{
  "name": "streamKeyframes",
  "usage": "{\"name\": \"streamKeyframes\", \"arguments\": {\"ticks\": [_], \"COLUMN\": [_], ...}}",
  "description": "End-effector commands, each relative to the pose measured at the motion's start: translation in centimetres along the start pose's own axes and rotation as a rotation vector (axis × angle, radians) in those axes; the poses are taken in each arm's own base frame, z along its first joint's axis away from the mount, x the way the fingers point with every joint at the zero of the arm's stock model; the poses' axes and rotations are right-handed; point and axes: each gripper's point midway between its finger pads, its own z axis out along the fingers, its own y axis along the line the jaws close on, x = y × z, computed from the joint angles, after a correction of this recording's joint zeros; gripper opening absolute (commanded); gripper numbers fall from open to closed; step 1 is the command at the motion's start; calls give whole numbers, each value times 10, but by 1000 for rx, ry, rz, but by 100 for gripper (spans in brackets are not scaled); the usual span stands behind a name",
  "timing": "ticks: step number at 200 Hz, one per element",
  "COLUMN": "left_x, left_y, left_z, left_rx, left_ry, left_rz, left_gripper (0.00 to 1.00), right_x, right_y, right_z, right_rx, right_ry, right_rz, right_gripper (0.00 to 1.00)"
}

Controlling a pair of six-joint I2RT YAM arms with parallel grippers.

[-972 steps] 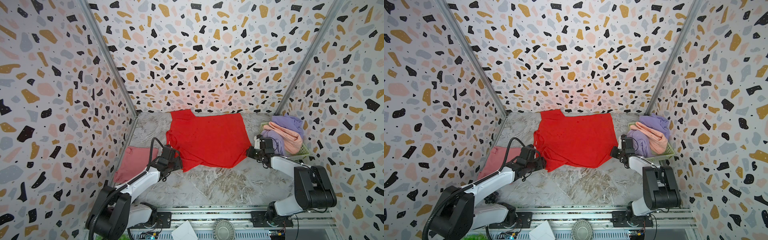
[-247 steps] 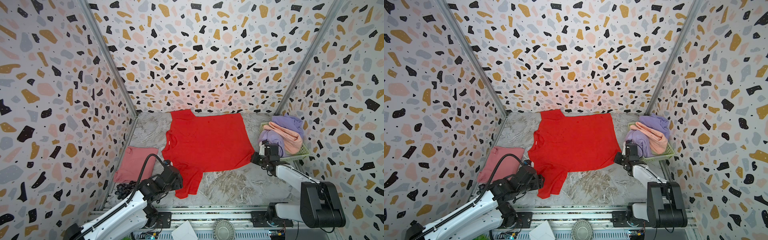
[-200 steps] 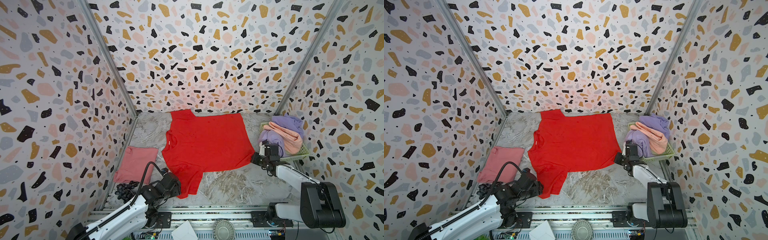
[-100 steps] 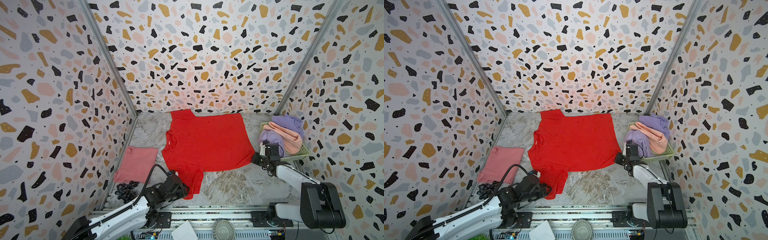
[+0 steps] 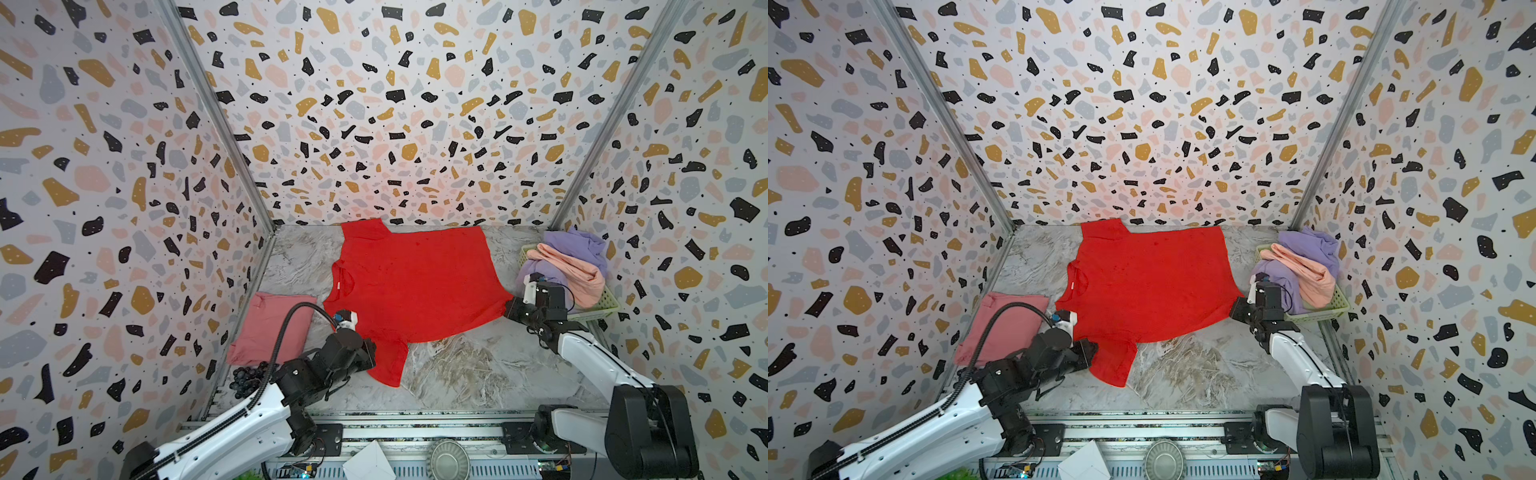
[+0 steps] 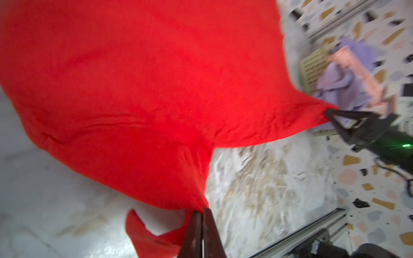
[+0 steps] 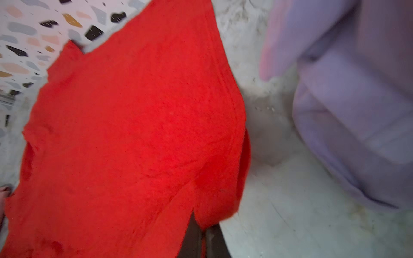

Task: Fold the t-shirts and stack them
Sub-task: 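Lift the red t-shirt high by its hem with both grippers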

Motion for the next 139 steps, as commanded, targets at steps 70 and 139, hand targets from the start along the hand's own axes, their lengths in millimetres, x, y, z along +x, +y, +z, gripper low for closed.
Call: {"name": "streamKeyframes", "arguments": {"ticks": [70,139], "left_x": [-213,-273], "left_y": [-125,-199], "left_z": [-246,-329], "left_rx": [279,347], "left_ry": [-846,-1104], "left_rz": [198,416], "left_gripper": [0,0], "right_x": [-190,-259], "right_y": [150,219], "right_z": [-203,-328], "right_rx": [-342,-510], "right_ry": [-557,-891], "right_rz": [-270,-416], "right_gripper": [1,0]}}
